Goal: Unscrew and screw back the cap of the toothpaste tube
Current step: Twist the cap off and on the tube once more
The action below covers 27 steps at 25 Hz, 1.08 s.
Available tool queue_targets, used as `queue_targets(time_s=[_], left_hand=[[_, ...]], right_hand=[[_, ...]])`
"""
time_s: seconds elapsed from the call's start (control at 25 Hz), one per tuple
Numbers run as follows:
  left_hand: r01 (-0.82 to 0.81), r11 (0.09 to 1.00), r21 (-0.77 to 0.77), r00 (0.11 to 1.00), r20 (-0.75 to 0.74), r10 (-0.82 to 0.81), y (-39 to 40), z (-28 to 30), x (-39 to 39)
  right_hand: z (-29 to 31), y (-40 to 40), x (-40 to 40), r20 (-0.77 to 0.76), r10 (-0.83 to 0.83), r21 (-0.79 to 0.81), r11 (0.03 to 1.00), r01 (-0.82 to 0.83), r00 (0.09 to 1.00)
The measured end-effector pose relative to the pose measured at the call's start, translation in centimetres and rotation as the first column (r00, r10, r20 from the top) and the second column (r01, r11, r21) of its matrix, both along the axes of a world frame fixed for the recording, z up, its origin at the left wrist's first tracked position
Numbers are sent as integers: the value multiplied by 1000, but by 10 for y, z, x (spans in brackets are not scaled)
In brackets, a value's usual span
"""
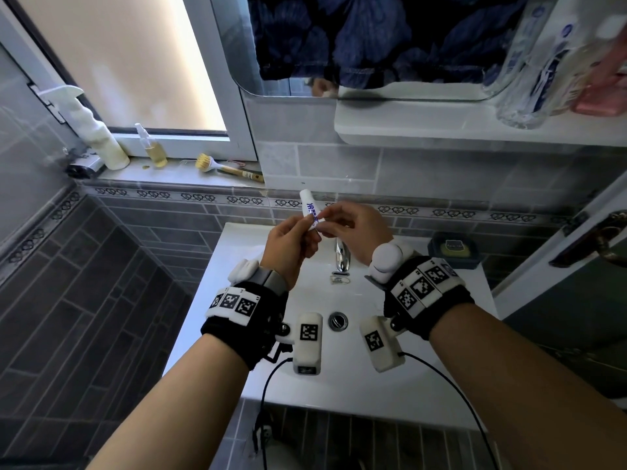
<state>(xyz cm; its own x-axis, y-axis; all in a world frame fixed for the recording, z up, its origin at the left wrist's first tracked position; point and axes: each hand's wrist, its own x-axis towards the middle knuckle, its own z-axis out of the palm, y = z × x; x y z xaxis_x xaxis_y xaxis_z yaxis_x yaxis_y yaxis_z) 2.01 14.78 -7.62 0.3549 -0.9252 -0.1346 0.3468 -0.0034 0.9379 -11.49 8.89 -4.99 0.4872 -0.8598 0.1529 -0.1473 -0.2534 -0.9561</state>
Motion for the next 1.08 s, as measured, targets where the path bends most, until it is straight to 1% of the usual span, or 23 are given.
queue_targets(time_s=[0.08, 0.16, 0.28, 0.4, 0.52, 0.72, 0.88, 0.96, 1.08], left_hand=[[-9, 1000, -26, 999, 35, 10, -2, 2, -2], [-30, 998, -54, 991, 127, 37, -3, 1, -5], [-73, 994, -86, 959, 269, 94, -5, 1, -10], [-86, 993, -83, 930, 352, 110, -13, 0, -13], [-121, 989, -79, 892, 429, 144, -17, -3, -19], [-180, 982, -56, 901, 390, 187, -16, -15, -19], [-150, 988, -28, 890, 432, 147, -16, -17, -27], [-121, 992, -19, 905, 408, 118, -17, -16, -27], [-60, 998, 11, 936, 349, 52, -20, -14, -20]], right_hand=[[1, -3, 2, -24, -16, -21, 1000, 15, 1000], [1, -6, 4, -24, -27, -12, 1000, 27, 999], [-3, -7, 4, 26, -37, 33, 999, 36, 999], [-9, -9, 0, 42, -83, 69, 994, 80, 996], [-13, -14, -4, 50, -77, 97, 993, 71, 996], [-24, -14, 2, 23, -98, 161, 983, 93, 995], [-32, -14, -9, 54, -132, 189, 975, 120, 990], [-29, -15, -11, 48, -130, 182, 976, 120, 990], [-24, -14, -10, -1, -118, 139, 983, 117, 993]])
